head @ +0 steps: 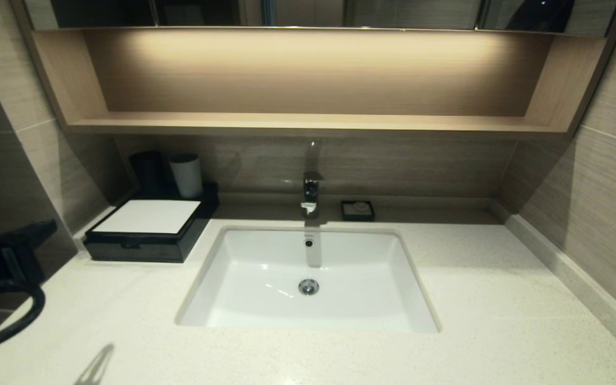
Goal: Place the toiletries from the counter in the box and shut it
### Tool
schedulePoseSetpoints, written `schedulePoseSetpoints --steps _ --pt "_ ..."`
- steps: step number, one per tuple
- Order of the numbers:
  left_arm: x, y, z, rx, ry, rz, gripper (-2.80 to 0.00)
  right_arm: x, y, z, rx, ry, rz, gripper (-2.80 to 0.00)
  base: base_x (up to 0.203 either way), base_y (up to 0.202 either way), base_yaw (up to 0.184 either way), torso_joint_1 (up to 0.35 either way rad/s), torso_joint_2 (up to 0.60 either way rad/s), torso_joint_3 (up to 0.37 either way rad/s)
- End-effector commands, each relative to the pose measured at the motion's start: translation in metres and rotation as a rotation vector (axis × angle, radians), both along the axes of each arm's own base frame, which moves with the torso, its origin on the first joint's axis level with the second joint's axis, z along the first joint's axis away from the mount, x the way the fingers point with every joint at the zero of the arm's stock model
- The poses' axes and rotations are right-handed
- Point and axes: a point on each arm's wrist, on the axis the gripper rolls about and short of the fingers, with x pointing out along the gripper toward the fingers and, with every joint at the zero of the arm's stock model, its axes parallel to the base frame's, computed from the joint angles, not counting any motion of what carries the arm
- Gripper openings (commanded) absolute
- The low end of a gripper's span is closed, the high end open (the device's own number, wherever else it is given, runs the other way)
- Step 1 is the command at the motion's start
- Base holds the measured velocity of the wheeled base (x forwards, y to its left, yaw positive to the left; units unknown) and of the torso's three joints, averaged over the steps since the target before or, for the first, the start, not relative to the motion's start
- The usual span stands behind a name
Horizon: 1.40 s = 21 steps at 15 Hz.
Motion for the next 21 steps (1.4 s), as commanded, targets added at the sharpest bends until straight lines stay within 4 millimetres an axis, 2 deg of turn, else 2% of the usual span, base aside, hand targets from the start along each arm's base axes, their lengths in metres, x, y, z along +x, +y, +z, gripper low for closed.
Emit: schedulePoseSetpoints --steps 1,5,8,12,15,17,21 --pt "-0.033 0.000 0.000 0.002 -0.089 -0.004 -2.80 0.000 0.000 0.000 0.000 0.001 0.000 -2.80 0.000 0.000 0.000 0.000 0.00 0.000" --pt "-0.083 0.001 -0.019 0.057 -0.202 -0.005 -2.80 0.000 0.000 0.000 0.000 0.001 0.000 -2.80 0.000 0.000 0.000 0.000 0.00 0.000" --pt "-0.105 0.002 -0.036 0.089 -0.251 0.007 -2.80 0.000 0.000 0.000 0.000 0.001 0.000 -2.80 0.000 0.000 0.000 0.000 0.00 0.000" --pt "-0.122 0.003 -0.052 0.099 -0.293 0.036 -2.80 0.000 0.000 0.000 0.000 0.000 0.000 -2.80 0.000 0.000 0.000 0.000 0.00 0.000" --pt "-0.134 0.001 -0.064 0.106 -0.330 -0.008 -2.80 0.000 0.000 0.000 0.000 0.001 0.000 -2.80 0.000 0.000 0.000 0.000 0.00 0.000" --pt "-0.136 0.001 -0.075 0.108 -0.304 -0.005 -2.80 0.000 0.000 0.000 0.000 0.001 0.000 -2.80 0.000 0.000 0.000 0.000 0.00 0.000" --pt "-0.139 0.001 -0.081 0.103 -0.303 -0.027 -2.80 0.000 0.000 0.000 0.000 0.001 0.000 -2.80 0.000 0.000 0.000 0.000 0.00 0.000"
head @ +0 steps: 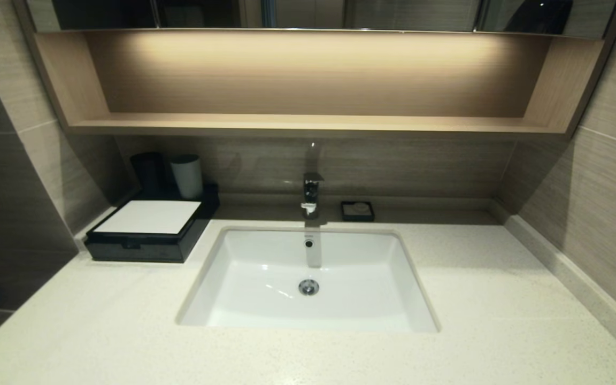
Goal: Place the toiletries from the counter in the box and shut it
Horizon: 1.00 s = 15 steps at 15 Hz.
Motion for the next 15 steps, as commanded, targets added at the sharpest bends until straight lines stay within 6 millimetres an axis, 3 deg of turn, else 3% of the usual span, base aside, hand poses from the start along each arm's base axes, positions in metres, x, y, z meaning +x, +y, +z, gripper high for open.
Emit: schedulePoseSetpoints --steps 1,7,15 --pt "-0.004 0.000 -0.006 0.001 -0.015 -0.008 -2.80 0.000 0.000 0.000 0.000 -0.001 0.001 -2.80 0.000 0.000 0.000 0.000 0.00 0.000" --pt "-0.013 0.000 -0.031 0.027 0.007 -0.020 -2.80 0.000 0.000 0.000 0.000 0.000 0.001 -2.80 0.000 0.000 0.000 0.000 0.00 0.000" --pt "-0.019 0.000 -0.051 0.084 -0.002 -0.008 -2.80 0.000 0.000 0.000 0.000 0.000 0.001 -2.80 0.000 0.000 0.000 0.000 0.00 0.000"
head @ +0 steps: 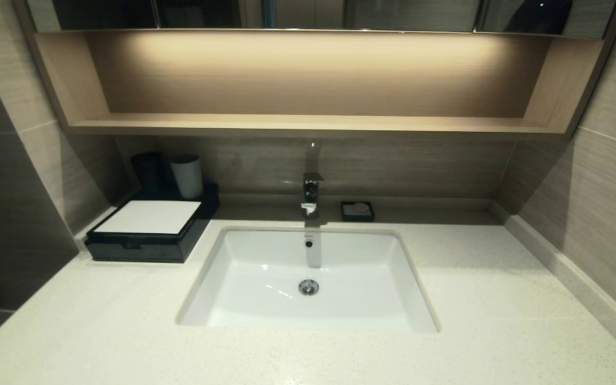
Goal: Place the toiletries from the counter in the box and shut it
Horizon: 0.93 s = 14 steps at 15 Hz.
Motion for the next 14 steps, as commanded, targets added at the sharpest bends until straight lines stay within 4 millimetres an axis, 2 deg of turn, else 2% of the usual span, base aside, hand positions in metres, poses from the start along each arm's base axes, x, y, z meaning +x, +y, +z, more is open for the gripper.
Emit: schedulePoseSetpoints --steps 1,9,14 --pt "0.001 0.000 -0.006 0.000 0.008 0.001 -2.80 0.000 0.000 0.000 0.000 0.001 0.000 -2.80 0.000 0.000 0.000 0.000 0.00 0.000" --pt "0.002 0.000 -0.017 -0.008 0.117 -0.004 -2.80 0.000 0.000 0.000 0.000 0.000 0.000 -2.80 0.000 0.000 0.000 0.000 0.00 0.000" --pt "0.001 0.000 -0.020 -0.084 0.150 -0.003 -2.80 0.000 0.000 0.000 0.000 0.000 0.000 -2.80 0.000 0.000 0.000 0.000 0.00 0.000"
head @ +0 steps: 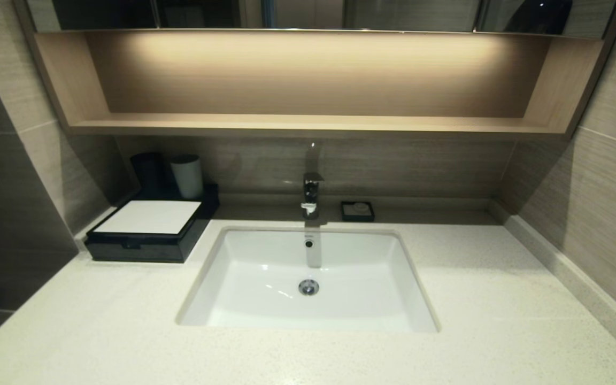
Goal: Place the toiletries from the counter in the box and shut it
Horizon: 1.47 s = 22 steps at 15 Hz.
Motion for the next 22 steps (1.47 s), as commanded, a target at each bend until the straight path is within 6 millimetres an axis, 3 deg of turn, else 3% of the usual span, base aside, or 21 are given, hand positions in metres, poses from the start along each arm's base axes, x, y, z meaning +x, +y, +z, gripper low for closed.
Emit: schedulePoseSetpoints --steps 1,22 --pt "0.0012 0.0000 -0.0036 0.000 0.014 0.002 -2.80 0.0001 0.0000 -0.0004 0.000 0.001 0.000 -2.80 0.000 0.000 0.000 0.000 0.00 0.000" --pt "0.0012 0.0001 -0.0036 -0.014 0.014 0.005 -2.80 0.0000 0.0000 -0.0003 0.000 -0.001 0.000 -2.80 0.000 0.000 0.000 0.000 0.00 0.000"
